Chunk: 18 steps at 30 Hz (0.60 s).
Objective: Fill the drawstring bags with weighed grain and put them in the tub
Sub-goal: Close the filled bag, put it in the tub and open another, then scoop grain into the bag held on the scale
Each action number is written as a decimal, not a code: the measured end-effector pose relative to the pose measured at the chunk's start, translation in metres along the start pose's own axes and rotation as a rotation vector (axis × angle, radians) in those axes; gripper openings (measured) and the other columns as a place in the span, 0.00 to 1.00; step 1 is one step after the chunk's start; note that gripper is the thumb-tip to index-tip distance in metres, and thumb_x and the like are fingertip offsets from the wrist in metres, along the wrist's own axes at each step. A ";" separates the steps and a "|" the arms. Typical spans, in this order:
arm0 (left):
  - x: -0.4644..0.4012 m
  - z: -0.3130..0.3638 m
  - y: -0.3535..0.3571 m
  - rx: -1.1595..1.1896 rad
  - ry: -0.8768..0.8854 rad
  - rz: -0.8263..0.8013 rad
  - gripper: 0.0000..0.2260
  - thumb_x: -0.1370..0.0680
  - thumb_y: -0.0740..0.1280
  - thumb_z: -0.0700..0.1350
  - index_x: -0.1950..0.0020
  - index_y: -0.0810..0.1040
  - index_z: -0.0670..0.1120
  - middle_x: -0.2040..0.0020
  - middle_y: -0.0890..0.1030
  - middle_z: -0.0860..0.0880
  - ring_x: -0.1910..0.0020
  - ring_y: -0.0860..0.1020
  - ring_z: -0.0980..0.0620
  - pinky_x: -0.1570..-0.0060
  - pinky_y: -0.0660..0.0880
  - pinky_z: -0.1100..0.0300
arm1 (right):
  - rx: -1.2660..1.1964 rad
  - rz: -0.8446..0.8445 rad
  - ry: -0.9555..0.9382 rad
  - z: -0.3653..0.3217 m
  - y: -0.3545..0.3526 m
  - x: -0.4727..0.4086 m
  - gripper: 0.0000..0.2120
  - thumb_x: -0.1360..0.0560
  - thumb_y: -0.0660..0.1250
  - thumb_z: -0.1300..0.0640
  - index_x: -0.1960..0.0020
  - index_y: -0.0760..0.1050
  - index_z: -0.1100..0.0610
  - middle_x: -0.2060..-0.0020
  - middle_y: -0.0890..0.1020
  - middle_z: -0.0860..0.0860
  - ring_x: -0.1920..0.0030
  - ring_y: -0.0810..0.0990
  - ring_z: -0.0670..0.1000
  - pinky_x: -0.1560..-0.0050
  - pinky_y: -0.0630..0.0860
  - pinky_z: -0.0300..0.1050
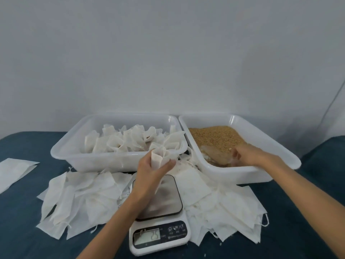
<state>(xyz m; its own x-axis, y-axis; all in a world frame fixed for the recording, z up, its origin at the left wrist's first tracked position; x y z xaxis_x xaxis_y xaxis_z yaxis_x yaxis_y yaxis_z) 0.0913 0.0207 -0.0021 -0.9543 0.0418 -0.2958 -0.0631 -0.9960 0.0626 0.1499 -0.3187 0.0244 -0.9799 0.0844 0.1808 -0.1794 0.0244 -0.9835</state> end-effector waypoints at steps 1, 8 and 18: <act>0.001 -0.002 -0.002 -0.007 0.001 0.010 0.13 0.29 0.78 0.53 0.53 0.81 0.47 0.61 0.82 0.50 0.62 0.79 0.54 0.63 0.76 0.61 | 0.038 -0.003 0.007 -0.001 0.002 -0.004 0.19 0.27 0.73 0.41 0.45 0.78 0.53 0.49 0.81 0.49 0.50 0.79 0.50 0.50 0.78 0.45; 0.005 -0.006 -0.009 -0.021 0.011 0.033 0.12 0.29 0.78 0.49 0.51 0.83 0.45 0.57 0.84 0.41 0.60 0.80 0.52 0.62 0.77 0.61 | 0.111 -0.013 0.044 0.017 -0.015 -0.016 0.09 0.23 0.71 0.51 0.57 0.75 0.56 0.58 0.82 0.51 0.60 0.79 0.50 0.59 0.74 0.43; 0.003 -0.013 -0.010 -0.051 0.014 0.035 0.08 0.29 0.77 0.52 0.54 0.82 0.52 0.59 0.84 0.50 0.61 0.80 0.56 0.59 0.76 0.60 | 0.283 0.090 0.295 0.044 -0.054 -0.012 0.10 0.21 0.69 0.53 0.54 0.73 0.58 0.62 0.78 0.51 0.64 0.79 0.48 0.66 0.74 0.40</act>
<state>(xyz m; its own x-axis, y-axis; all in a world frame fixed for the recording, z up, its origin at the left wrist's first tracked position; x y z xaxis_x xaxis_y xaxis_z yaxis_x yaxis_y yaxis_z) 0.0923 0.0295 -0.0159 -0.9516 0.0060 -0.3073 -0.0141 -0.9996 0.0243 0.1675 -0.3645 0.0746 -0.9330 0.3566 0.0482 -0.1513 -0.2675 -0.9516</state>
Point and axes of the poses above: each hand's wrist, its own x-axis away from the middle knuckle, its own y-axis out of the palm, z = x × y, the point moved 5 cm from there along -x, towards the middle knuckle
